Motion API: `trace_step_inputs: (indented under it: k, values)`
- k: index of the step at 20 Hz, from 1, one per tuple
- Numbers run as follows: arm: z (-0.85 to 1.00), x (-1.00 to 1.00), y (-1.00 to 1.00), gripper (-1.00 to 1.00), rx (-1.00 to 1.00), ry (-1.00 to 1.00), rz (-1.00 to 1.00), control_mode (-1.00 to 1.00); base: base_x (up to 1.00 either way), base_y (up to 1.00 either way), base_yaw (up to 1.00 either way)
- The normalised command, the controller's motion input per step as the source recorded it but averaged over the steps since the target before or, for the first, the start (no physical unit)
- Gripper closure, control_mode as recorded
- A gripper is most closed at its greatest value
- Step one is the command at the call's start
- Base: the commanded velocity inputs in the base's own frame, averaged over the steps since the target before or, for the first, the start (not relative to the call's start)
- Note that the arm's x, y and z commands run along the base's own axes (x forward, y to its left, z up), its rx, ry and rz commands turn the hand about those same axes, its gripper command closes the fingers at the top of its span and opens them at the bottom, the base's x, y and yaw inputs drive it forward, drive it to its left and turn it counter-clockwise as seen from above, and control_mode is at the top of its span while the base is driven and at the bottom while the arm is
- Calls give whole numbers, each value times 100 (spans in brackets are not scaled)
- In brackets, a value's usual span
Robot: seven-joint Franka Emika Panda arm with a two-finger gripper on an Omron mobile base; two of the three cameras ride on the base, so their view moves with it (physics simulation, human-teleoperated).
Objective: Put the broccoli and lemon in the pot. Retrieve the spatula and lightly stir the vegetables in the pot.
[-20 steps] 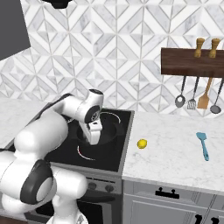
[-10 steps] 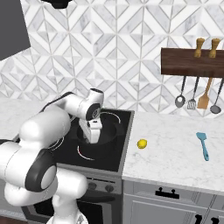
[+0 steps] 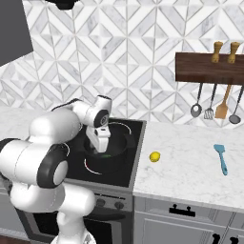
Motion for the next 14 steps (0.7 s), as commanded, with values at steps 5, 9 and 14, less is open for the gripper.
trace_step_inputs:
  k: [5,9,14]
  values:
    - [-2,-3,0,-100,0,0,3,-100,0,0,0]
    - [37,-40,0,-100,0,0,2,-100,0,0,0]
    - [44,-74,-18,-100,0,-10,6,-100,0,0,0]
